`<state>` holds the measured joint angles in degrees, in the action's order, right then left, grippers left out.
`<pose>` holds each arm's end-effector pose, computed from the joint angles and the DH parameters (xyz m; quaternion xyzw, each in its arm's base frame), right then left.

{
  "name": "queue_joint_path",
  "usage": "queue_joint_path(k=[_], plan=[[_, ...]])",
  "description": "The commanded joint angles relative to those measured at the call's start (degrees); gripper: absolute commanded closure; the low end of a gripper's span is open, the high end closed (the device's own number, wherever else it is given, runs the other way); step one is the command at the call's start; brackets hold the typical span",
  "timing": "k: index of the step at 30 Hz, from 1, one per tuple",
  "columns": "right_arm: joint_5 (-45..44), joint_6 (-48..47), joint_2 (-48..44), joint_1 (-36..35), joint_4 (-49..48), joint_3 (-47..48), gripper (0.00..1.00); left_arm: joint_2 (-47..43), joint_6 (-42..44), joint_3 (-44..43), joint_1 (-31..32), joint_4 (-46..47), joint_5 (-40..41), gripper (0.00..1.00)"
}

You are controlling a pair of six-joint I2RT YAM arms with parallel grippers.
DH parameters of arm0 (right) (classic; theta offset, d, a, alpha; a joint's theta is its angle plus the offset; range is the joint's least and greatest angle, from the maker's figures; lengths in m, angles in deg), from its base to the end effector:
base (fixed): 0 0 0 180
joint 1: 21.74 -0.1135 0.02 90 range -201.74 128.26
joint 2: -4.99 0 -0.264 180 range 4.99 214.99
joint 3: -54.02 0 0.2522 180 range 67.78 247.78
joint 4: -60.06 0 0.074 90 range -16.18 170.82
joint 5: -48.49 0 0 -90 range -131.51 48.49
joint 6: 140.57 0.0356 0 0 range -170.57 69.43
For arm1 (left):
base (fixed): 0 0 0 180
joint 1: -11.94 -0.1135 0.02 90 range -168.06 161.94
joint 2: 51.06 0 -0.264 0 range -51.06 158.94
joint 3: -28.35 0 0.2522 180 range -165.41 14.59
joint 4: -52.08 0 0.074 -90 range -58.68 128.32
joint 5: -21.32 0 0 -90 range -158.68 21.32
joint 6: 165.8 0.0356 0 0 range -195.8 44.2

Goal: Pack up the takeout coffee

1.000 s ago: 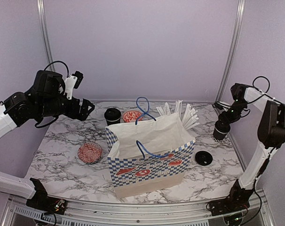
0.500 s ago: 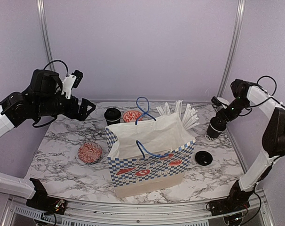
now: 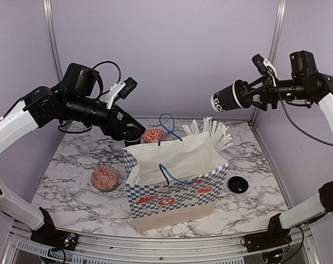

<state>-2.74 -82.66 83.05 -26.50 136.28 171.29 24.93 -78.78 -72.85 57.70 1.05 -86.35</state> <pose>0.2394 0.0423 0.4700 -0.4073 0.7542 0.1892 0.4791 0.1886 -0.2091 0.4301 0.3813 0.7497 -0.3351 0.4245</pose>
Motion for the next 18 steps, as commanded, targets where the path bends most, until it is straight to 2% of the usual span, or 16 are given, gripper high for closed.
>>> queue_joint_path(k=[1,10,18], plan=[[12.5,-4.9,-2.6,-7.4,1.8,3.2,0.56,5.8,2.6,-5.9,2.3,-6.6,-0.2,0.12],[11.5,-15.1,-4.3,-22.3,10.9,1.7,0.57,12.4,4.9,-9.2,3.8,-10.7,0.6,0.24],[-2.0,-13.3,-0.9,-38.1,8.3,-0.2,0.58,16.1,6.4,-11.1,3.9,-11.8,0.6,0.33]])
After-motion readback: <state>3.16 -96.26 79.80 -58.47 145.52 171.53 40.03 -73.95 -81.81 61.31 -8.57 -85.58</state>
